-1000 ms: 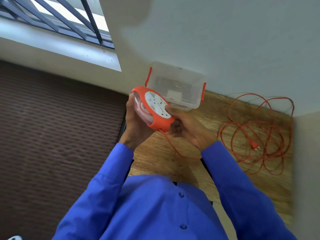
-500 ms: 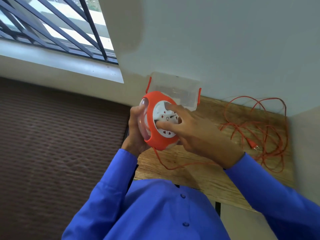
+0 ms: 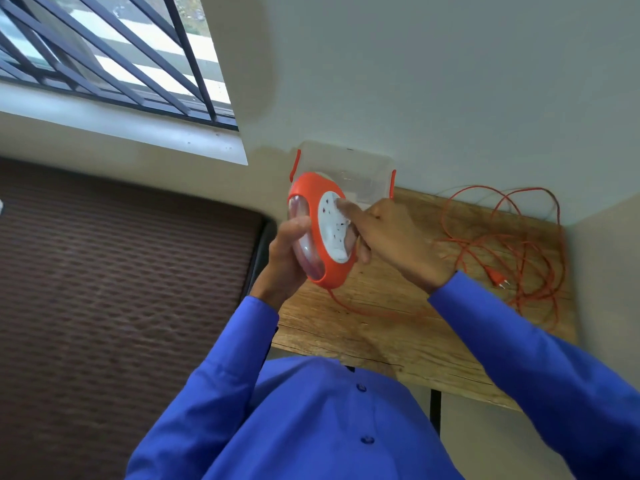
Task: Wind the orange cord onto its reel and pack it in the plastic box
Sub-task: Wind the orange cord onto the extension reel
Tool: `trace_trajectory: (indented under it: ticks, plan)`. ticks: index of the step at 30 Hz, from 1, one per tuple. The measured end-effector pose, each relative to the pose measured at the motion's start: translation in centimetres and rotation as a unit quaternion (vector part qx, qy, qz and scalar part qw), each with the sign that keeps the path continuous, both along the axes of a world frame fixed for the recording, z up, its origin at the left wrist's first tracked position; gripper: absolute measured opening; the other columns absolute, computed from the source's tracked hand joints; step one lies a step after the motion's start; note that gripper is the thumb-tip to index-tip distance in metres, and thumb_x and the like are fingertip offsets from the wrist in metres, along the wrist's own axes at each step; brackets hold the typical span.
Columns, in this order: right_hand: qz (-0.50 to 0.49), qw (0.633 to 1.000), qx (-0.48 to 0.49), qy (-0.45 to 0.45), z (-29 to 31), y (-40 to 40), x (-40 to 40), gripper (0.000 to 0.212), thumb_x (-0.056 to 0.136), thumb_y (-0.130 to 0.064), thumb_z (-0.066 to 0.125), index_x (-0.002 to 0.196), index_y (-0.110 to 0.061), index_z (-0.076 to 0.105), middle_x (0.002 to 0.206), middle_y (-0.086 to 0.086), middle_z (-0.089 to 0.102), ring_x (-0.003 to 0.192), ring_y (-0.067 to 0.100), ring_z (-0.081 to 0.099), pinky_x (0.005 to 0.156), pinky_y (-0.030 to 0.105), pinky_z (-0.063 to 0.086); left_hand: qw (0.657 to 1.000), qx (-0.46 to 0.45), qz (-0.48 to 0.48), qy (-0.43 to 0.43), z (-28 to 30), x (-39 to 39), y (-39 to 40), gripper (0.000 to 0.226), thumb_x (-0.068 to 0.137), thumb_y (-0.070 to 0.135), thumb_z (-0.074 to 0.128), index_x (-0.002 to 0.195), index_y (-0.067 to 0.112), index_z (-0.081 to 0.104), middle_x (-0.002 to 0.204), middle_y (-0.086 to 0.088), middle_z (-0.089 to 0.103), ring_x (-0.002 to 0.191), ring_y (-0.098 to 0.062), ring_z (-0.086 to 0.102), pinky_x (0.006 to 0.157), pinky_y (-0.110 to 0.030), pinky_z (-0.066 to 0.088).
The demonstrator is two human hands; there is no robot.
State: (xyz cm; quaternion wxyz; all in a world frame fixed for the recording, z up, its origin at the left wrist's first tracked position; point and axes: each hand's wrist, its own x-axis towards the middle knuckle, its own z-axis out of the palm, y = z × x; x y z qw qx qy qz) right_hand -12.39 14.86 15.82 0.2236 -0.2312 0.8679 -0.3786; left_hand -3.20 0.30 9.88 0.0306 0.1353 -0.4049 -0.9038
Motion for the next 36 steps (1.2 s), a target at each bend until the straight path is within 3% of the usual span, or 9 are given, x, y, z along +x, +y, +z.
trace_trajectory:
  ticks: [4,8,13,18,22,26,30,32,36]
  plan:
    - [0.136,0.98,-0.01,0.143,-0.8,1.0,0.8,0.035,0.106,-0.039,0.065,0.089,-0.016,0.084,0.093,0.0,0.077,0.074,0.005,0.065,0.065,0.024,0.049,0.998,0.047,-0.024,0.023,-0.2,0.6,-0.7,0.093,0.075,0.067,0.086,0.14,0.003,0.065,0.123,-0.024,0.069,0.114,-0.042,0.066,0.097,-0.052,0.056]
    - [0.332,0.855,0.085,0.39,-0.4,3.4,-0.5,0.017,0.089,-0.02,0.073,0.103,-0.025,0.082,0.155,0.014,0.056,0.11,0.026,0.06,0.074,0.034,0.05,0.994,0.076,-0.079,0.019,-0.5,0.2,0.4,0.108,0.076,0.069,0.083,0.152,-0.002,0.055,0.138,-0.031,0.06,0.123,-0.05,0.058,0.105,-0.064,0.047]
    - [0.447,0.726,0.139,0.503,0.4,4.8,-1.7,0.037,0.085,0.004,0.076,0.112,-0.021,0.074,0.168,0.022,0.042,0.121,0.038,0.065,0.086,0.046,0.052,0.979,0.129,-0.158,-0.023,-1.1,0.5,1.0,0.098,0.084,0.075,0.071,0.151,0.004,0.06,0.14,-0.029,0.064,0.125,-0.052,0.061,0.102,-0.075,0.048]
    - [0.538,0.653,0.14,0.514,1.1,4.6,-1.4,0.041,0.088,-0.009,0.085,0.126,-0.016,0.072,0.163,0.026,0.047,0.117,0.041,0.068,0.082,0.046,0.06,0.951,0.221,-0.21,-0.045,-3.5,1.7,0.4,0.094,0.091,0.079,0.061,0.151,0.007,0.063,0.136,-0.027,0.07,0.125,-0.049,0.067,0.106,-0.067,0.049]
    - [0.577,0.625,0.171,0.498,1.7,5.1,-1.3,0.055,0.089,-0.013,0.086,0.14,-0.014,0.066,0.166,0.028,0.042,0.118,0.045,0.068,0.082,0.051,0.066,0.924,0.236,-0.296,-0.049,-3.2,1.2,0.9,0.101,0.086,0.076,0.069,0.157,0.007,0.053,0.146,-0.031,0.058,0.139,-0.059,0.044,0.115,-0.07,0.038]
    - [0.574,0.642,0.149,0.485,2.4,4.6,-1.2,0.066,0.09,-0.005,0.081,0.148,-0.017,0.052,0.159,0.03,0.05,0.105,0.049,0.072,0.071,0.05,0.066,0.907,0.278,-0.316,0.001,-3.0,0.9,0.4,0.087,0.093,0.068,0.068,0.152,0.004,0.06,0.143,-0.028,0.065,0.135,-0.05,0.059,0.111,-0.064,0.05]
    - [0.566,0.624,0.126,0.524,2.6,4.0,-1.6,0.064,0.084,-0.005,0.086,0.141,-0.025,0.066,0.145,0.028,0.061,0.079,0.042,0.073,0.055,0.043,0.062,0.928,0.241,-0.283,0.013,-2.7,0.9,0.4,0.077,0.091,0.065,0.075,0.145,0.009,0.072,0.138,-0.024,0.073,0.126,-0.042,0.071,0.104,-0.058,0.057]
    - [0.514,0.691,0.104,0.497,2.2,4.0,-1.6,0.054,0.093,-0.03,0.077,0.145,-0.033,0.064,0.121,0.017,0.074,0.065,0.034,0.07,0.05,0.034,0.054,0.944,0.221,-0.243,-0.007,-2.4,1.0,0.9,0.086,0.083,0.068,0.081,0.146,0.009,0.069,0.138,-0.027,0.069,0.122,-0.046,0.068,0.098,-0.058,0.059]
    - [0.259,0.899,0.122,0.332,1.1,3.2,-1.7,0.07,0.082,-0.079,0.053,0.135,-0.04,0.073,0.082,-0.008,0.081,0.07,0.009,0.074,0.06,0.02,0.052,0.975,0.148,-0.167,0.007,-1.7,0.3,1.8,0.087,0.083,0.071,0.079,0.144,0.011,0.069,0.135,-0.023,0.072,0.118,-0.042,0.072,0.096,-0.064,0.06]
